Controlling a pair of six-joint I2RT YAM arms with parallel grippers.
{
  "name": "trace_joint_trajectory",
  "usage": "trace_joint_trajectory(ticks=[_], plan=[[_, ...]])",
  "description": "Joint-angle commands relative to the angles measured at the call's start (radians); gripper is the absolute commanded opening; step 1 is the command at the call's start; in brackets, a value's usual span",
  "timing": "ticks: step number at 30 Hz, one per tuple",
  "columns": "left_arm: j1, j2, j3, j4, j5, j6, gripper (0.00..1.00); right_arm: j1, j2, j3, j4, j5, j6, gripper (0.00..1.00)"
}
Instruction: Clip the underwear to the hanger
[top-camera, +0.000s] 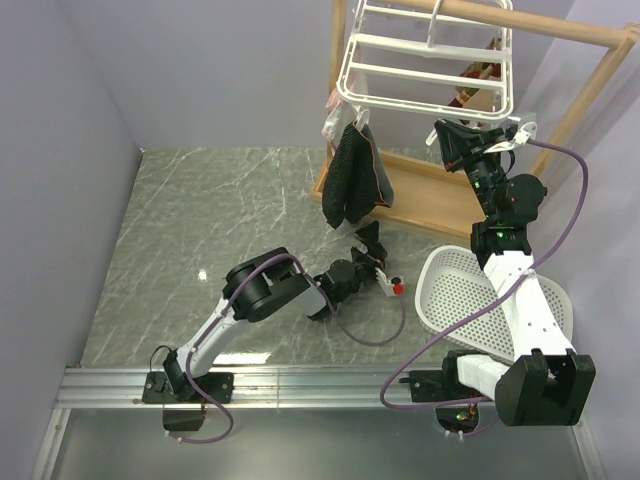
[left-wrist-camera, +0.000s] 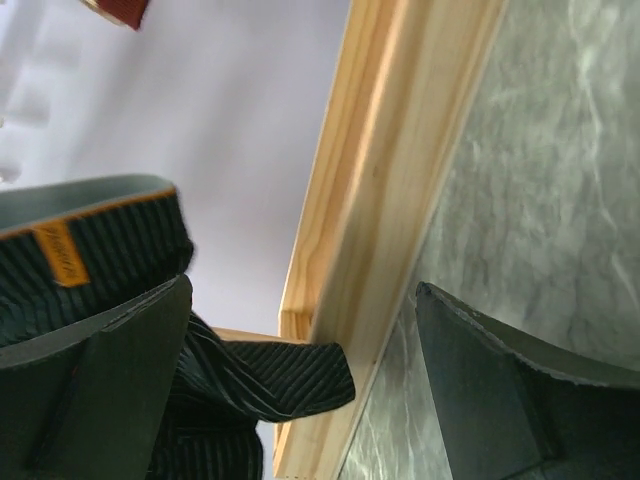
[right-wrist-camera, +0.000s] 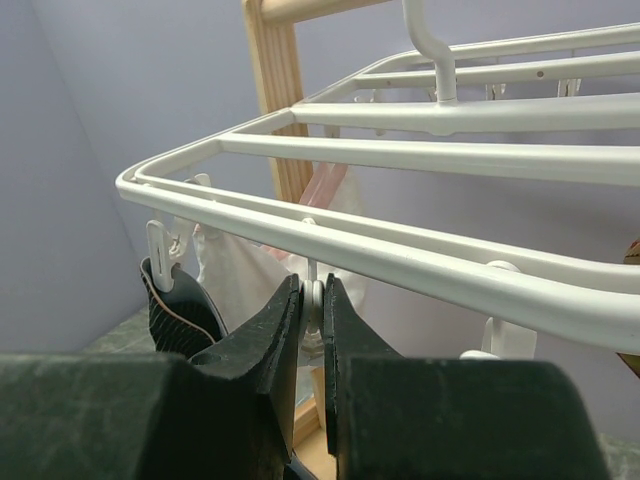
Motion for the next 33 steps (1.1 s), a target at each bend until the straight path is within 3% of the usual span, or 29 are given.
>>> trace_joint_trajectory(ticks=[1, 9, 27, 31, 33], plan=[[-0.014, -0.093, -0.012, 0.545, -0.035, -0.04, 0.99, 0.006, -0.002, 0.04, 0.014, 0.023, 0.0, 0.0], [-0.003, -0.074, 0.135, 0.546, -0.128, -0.004, 0.99, 0.006, -0.007, 0.041, 0.006, 0.026, -0.004, 0.0], [0.099, 0.054, 0.358, 0.545, -0.058, 0.014, 0.99, 0.006, 0.008, 0.048, 0.006, 0.023, -0.002, 0.0], [0.103, 0.045, 0.353, 0.545, -0.061, -0.009, 0.79, 0.006, 0.008, 0.048, 0.002, 0.021, -0.007, 0.0], [0.104, 0.029, 0.339, 0.545, -0.061, -0.021, 0.62, 0.006, 0.008, 0.048, 0.0, 0.023, -0.008, 0.0]])
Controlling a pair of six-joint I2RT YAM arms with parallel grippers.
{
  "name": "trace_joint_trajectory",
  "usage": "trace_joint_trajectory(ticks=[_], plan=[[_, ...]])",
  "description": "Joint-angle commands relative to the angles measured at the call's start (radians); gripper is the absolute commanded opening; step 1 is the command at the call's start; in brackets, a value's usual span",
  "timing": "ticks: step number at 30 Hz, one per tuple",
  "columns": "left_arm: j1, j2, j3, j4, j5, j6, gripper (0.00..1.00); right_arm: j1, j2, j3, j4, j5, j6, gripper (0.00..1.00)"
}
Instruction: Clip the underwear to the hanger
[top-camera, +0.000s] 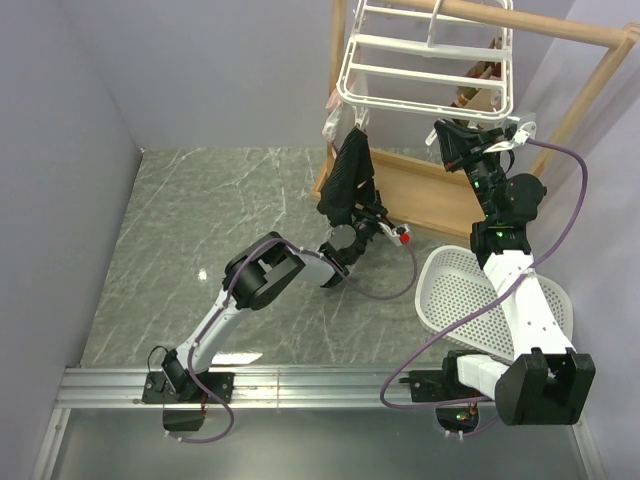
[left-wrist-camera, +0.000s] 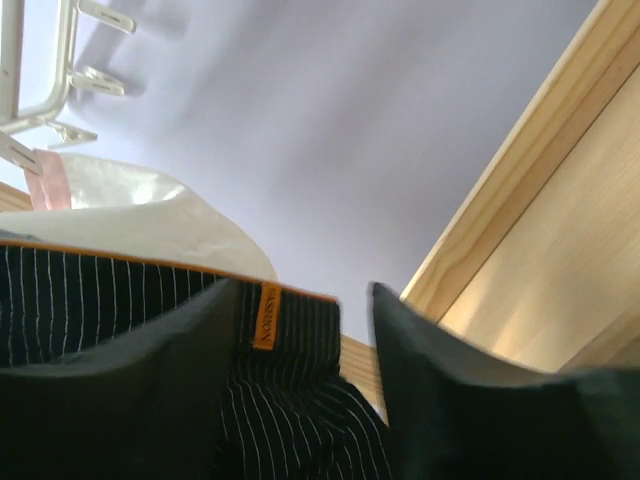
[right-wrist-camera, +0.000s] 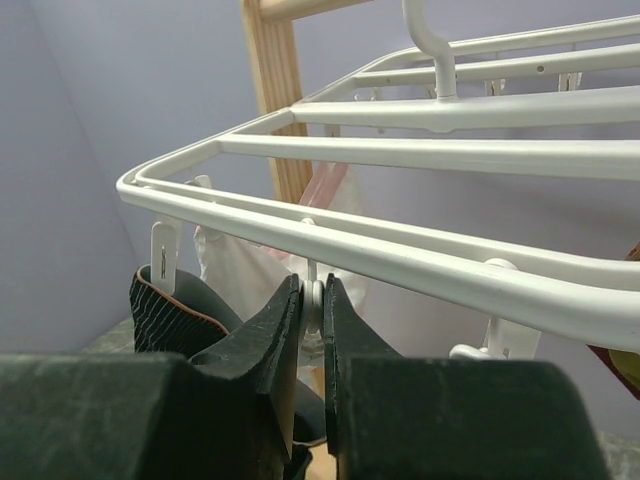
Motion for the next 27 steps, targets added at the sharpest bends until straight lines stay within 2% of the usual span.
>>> trace_joint_trajectory(ticks=[1, 2, 3, 6, 7, 10, 11, 14, 18, 19, 21, 22, 23, 25, 27], plan=[[-0.004, -0.029, 0.013, 0.552, 0.025, -0.028, 0.57, 0.006, 0.006, 0.048, 0.001, 0.022, -0.009, 0.0], [-0.004, -0.036, -0.006, 0.552, 0.028, -0.038, 0.48, 0.006, 0.007, 0.051, 0.001, 0.019, -0.008, 0.0], [-0.006, -0.055, -0.018, 0.552, 0.032, -0.046, 0.44, 0.006, 0.006, 0.052, 0.001, 0.019, -0.008, 0.0], [-0.024, -0.105, -0.093, 0.552, 0.042, -0.081, 0.39, 0.006, 0.009, 0.052, 0.004, 0.018, -0.008, 0.0], [-0.033, -0.122, -0.119, 0.552, 0.042, -0.088, 0.41, 0.006, 0.009, 0.052, 0.004, 0.019, -0.009, 0.0], [-0.076, -0.203, -0.246, 0.552, 0.034, -0.152, 0.6, 0.006, 0.006, 0.052, 0.002, 0.019, -0.011, 0.0], [-0.088, -0.22, -0.306, 0.552, 0.023, -0.16, 0.72, 0.006, 0.004, 0.052, 0.002, 0.021, -0.012, 0.0], [-0.133, -0.288, -0.412, 0.551, -0.019, -0.209, 0.86, 0.006, 0.003, 0.052, 0.002, 0.019, -0.014, 0.0], [-0.181, -0.39, -0.51, 0.549, -0.117, -0.336, 0.89, 0.006, 0.0, 0.054, -0.001, 0.019, -0.014, 0.0], [-0.187, -0.415, -0.53, 0.54, -0.141, -0.421, 0.89, 0.006, 0.001, 0.054, -0.001, 0.019, -0.014, 0.0], [-0.196, -0.51, -0.592, 0.424, -0.19, -0.536, 0.88, 0.006, 0.001, 0.054, 0.001, 0.019, -0.015, 0.0], [-0.196, -0.55, -0.61, 0.355, -0.193, -0.677, 0.87, 0.006, 0.001, 0.054, -0.002, 0.019, -0.014, 0.0], [-0.196, -0.623, -0.636, 0.222, -0.198, -0.745, 0.87, 0.006, 0.001, 0.055, -0.002, 0.016, -0.014, 0.0], [-0.196, -0.673, -0.639, 0.097, -0.234, -0.907, 0.86, 0.006, 0.0, 0.055, -0.004, 0.019, -0.012, 0.0], [-0.198, -0.691, -0.633, 0.022, -0.271, -0.969, 0.87, 0.006, 0.001, 0.057, -0.009, 0.018, -0.014, 0.0]])
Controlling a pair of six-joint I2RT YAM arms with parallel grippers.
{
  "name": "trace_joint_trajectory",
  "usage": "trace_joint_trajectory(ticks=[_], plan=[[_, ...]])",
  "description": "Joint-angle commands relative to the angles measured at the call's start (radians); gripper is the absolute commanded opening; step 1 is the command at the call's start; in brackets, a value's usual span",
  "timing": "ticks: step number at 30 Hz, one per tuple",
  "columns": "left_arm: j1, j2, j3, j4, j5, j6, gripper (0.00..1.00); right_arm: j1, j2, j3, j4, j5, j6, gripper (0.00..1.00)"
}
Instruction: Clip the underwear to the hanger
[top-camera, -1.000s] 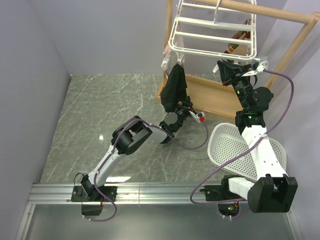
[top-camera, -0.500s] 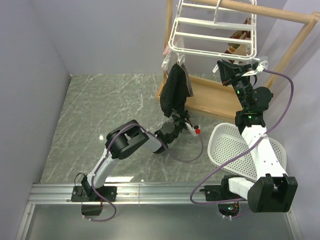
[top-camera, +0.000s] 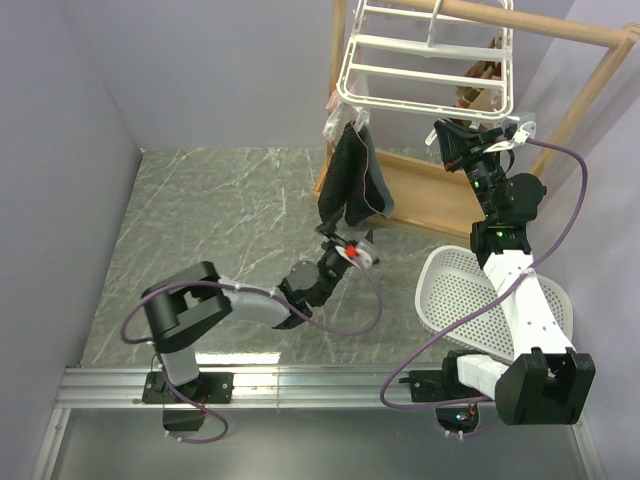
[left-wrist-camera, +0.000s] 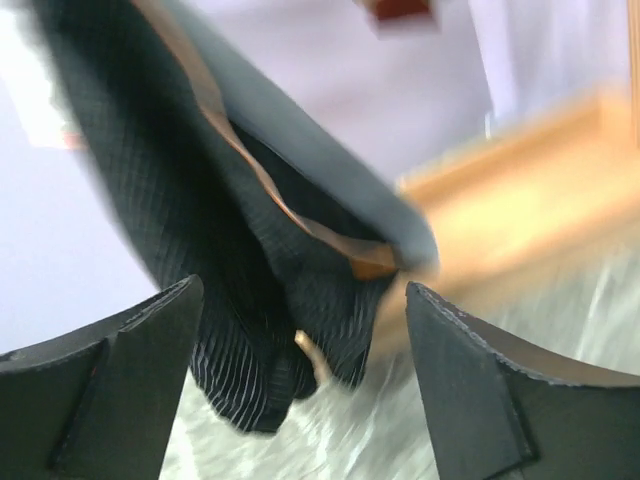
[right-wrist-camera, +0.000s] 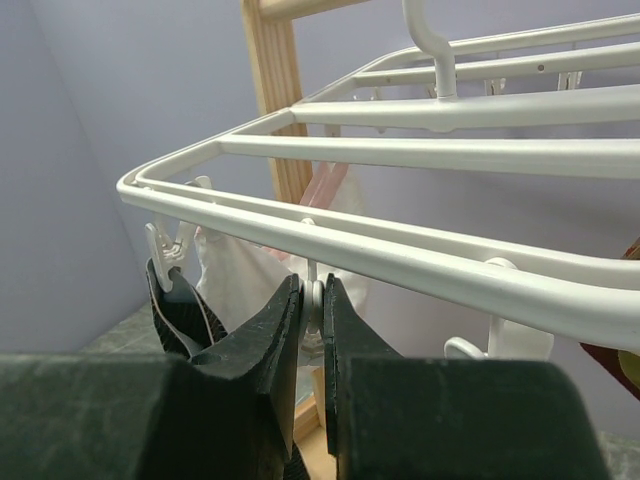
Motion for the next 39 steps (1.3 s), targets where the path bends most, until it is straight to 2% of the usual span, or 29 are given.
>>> trace_joint_trajectory(ticks=[1, 2, 4, 6, 12, 13, 16, 22, 23, 26, 30, 34, 39], plan=[[-0.004, -0.064, 0.011, 0.041, -0.126, -0.3, 0.89, 0.006, -0.002, 0.055, -0.006, 0.02, -0.013, 0.0], [-0.005, -0.056, 0.008, 0.058, -0.128, -0.302, 0.93, 0.006, -0.002, 0.052, -0.006, 0.02, -0.012, 0.0], [-0.011, -0.027, -0.007, 0.17, -0.117, -0.298, 0.94, 0.006, -0.002, 0.052, -0.006, 0.021, -0.01, 0.0], [-0.018, 0.01, -0.006, 0.205, -0.097, -0.298, 0.94, 0.006, 0.004, 0.054, -0.008, 0.021, -0.009, 0.0], [-0.024, 0.035, 0.11, 0.133, -0.157, -0.419, 0.95, 0.006, 0.002, 0.057, -0.014, 0.024, -0.017, 0.0], [-0.022, 0.042, 0.167, 0.079, -0.182, -0.446, 0.94, 0.006, 0.002, 0.054, -0.014, 0.024, -0.017, 0.0], [-0.018, 0.062, 0.236, 0.051, -0.223, -0.491, 0.9, 0.006, 0.007, 0.055, -0.012, 0.024, -0.015, 0.0], [0.013, 0.082, 0.383, -0.219, -0.291, -0.676, 0.77, 0.006, 0.012, 0.063, -0.009, 0.024, -0.013, 0.0], [0.025, 0.084, 0.4, -0.32, -0.294, -0.705, 0.77, 0.006, 0.012, 0.063, -0.012, 0.024, -0.013, 0.0], [0.045, 0.062, 0.448, -0.471, -0.288, -0.84, 0.74, 0.006, 0.013, 0.063, -0.012, 0.024, -0.013, 0.0], [0.058, 0.019, 0.491, -0.763, -0.246, -1.058, 0.75, 0.006, 0.016, 0.063, -0.011, 0.023, -0.012, 0.0], [0.058, -0.025, 0.513, -0.92, -0.191, -1.184, 0.77, 0.006, 0.018, 0.064, -0.011, 0.021, -0.009, 0.0], [0.056, -0.074, 0.479, -0.927, -0.173, -1.207, 0.77, 0.006, 0.016, 0.061, -0.012, 0.021, -0.01, 0.0]])
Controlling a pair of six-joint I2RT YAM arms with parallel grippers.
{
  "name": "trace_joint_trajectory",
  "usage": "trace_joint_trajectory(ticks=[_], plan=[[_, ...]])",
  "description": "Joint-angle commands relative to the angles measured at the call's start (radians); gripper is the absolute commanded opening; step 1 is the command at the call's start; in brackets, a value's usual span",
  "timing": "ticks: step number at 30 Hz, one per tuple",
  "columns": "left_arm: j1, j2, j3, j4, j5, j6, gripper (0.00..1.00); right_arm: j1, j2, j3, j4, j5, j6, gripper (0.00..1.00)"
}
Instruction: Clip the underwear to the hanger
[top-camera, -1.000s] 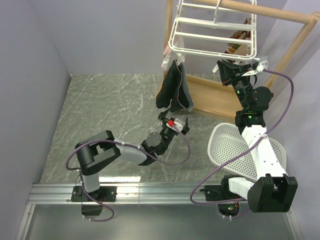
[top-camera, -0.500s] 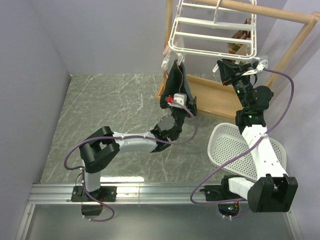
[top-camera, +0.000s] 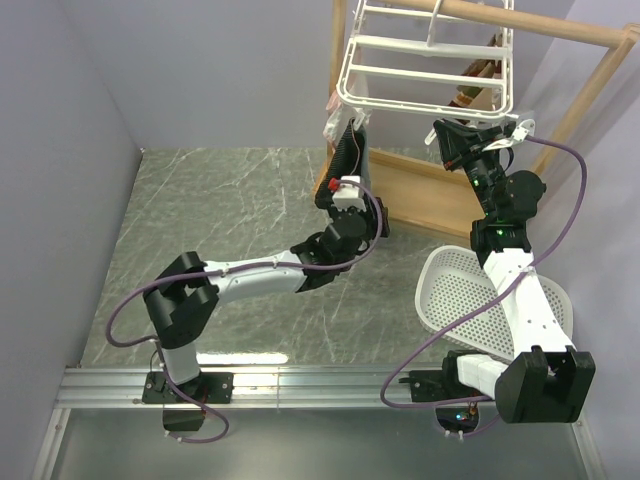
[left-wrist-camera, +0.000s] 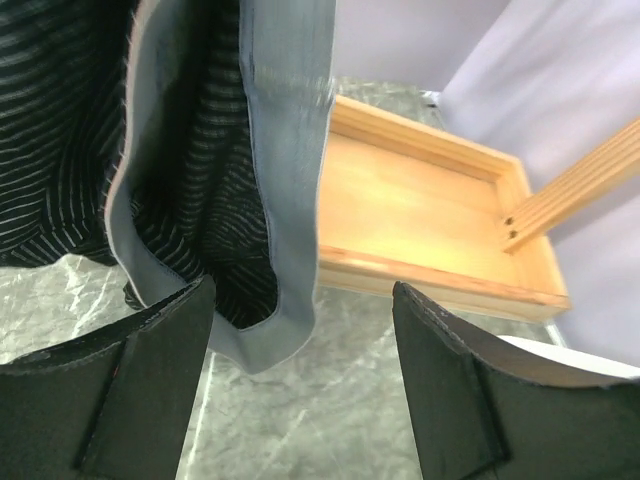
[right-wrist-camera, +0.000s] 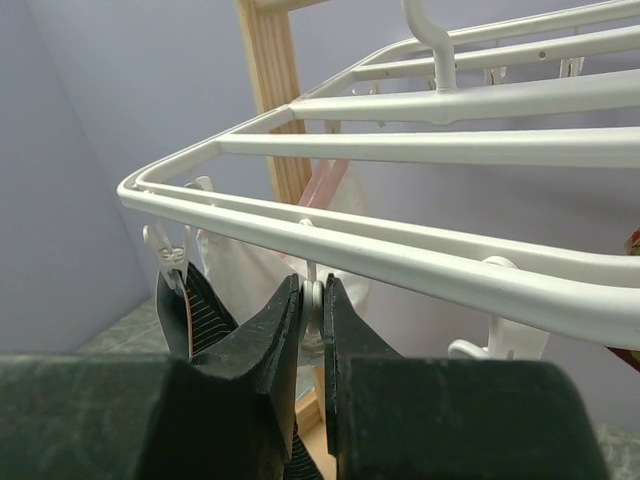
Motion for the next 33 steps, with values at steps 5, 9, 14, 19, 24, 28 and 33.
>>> trace_joint_trajectory(ticks=[5, 9, 14, 19, 24, 28, 33], plan=[[-0.012, -0.174, -0.045, 0.037, 0.061, -0.022, 0.76, 0.006, 0.012, 0.046, 0.016, 0.018, -0.003, 0.0], [-0.011, -0.223, -0.022, -0.186, 0.1, -0.124, 0.73, 0.006, 0.015, 0.054, 0.017, 0.018, -0.003, 0.0], [0.015, -0.246, -0.03, -0.302, 0.122, -0.209, 0.69, 0.006, 0.014, 0.054, 0.019, 0.021, 0.0, 0.0], [0.044, -0.179, 0.002, -0.325, 0.157, -0.252, 0.7, 0.006, 0.017, 0.057, 0.019, 0.02, 0.005, 0.0], [0.075, -0.119, 0.025, -0.225, 0.183, -0.226, 0.76, 0.006, 0.02, 0.058, 0.014, 0.021, 0.003, 0.0], [0.081, -0.064, 0.051, -0.182, 0.183, -0.218, 0.75, 0.006, 0.02, 0.055, 0.016, 0.023, 0.003, 0.0], [0.1, -0.008, 0.09, -0.168, 0.176, -0.256, 0.7, 0.006, 0.019, 0.057, 0.013, 0.026, -0.004, 0.0]])
